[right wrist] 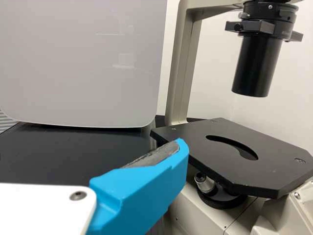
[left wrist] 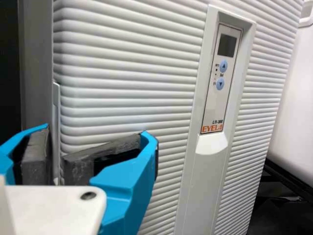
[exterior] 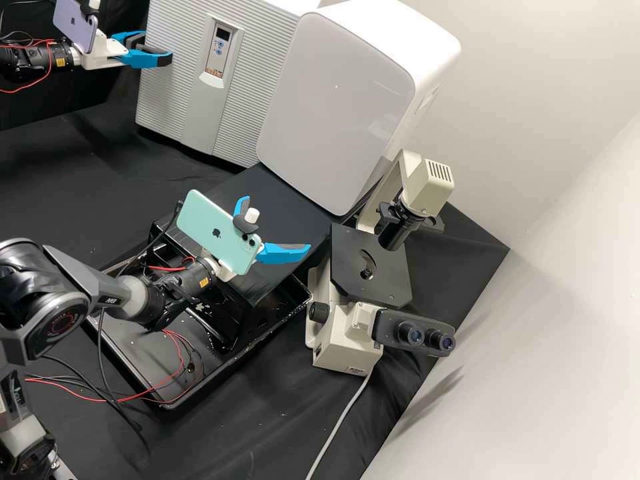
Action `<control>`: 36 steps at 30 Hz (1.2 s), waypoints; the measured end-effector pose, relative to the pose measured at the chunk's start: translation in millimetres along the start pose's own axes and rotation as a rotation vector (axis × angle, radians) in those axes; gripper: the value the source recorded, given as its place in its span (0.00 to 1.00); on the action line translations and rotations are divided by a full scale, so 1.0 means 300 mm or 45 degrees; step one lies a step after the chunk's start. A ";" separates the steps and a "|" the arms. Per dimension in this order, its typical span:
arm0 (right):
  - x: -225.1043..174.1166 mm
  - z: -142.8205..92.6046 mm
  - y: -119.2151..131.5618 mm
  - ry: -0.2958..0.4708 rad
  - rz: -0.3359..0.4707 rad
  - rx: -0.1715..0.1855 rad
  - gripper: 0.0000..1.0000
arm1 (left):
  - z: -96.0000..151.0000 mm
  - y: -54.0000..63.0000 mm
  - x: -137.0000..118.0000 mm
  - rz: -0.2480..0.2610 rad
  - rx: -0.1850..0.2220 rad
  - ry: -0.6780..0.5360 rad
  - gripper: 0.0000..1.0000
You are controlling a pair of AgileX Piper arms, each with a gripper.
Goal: Open the incubator door
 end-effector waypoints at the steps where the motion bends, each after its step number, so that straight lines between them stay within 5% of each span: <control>1: 0.000 0.000 0.000 0.000 0.000 0.000 1.00 | 0.007 0.004 -0.003 0.003 -0.008 0.007 0.00; 36: 0.000 0.000 0.000 0.000 0.000 0.000 1.00 | 0.042 0.001 -0.036 -0.024 -0.022 0.036 0.00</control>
